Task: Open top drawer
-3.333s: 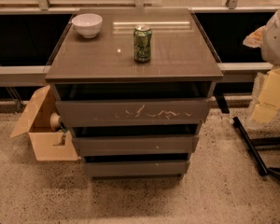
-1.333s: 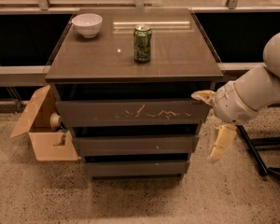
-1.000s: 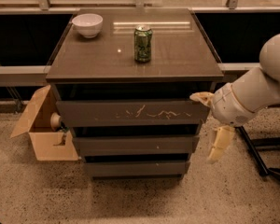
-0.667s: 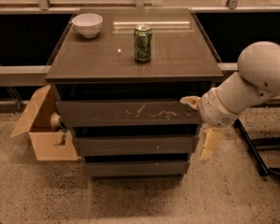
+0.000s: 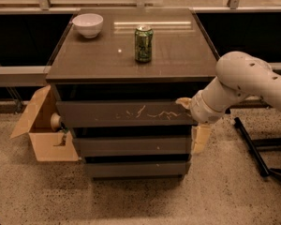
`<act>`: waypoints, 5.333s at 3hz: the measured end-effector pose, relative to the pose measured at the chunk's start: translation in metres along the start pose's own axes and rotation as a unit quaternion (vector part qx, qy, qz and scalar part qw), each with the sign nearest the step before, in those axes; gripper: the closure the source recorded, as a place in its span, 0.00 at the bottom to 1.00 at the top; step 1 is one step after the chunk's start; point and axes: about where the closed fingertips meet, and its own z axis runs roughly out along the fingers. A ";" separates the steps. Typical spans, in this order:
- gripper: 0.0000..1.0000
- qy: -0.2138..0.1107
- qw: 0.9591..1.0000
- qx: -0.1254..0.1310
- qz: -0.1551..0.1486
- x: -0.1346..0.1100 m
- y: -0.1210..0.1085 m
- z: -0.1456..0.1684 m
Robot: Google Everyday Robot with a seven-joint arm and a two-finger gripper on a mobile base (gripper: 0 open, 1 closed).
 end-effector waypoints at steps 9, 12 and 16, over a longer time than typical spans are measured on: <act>1.00 -0.041 0.999 -0.003 0.018 0.006 -0.073 0.043; 0.43 -0.041 0.999 -0.003 0.018 0.005 -0.073 0.041; 0.01 -0.014 0.996 -0.083 -0.017 -0.015 -0.026 0.056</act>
Offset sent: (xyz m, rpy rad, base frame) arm 0.0784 -0.0186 -0.0253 0.0713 -0.0374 -0.0762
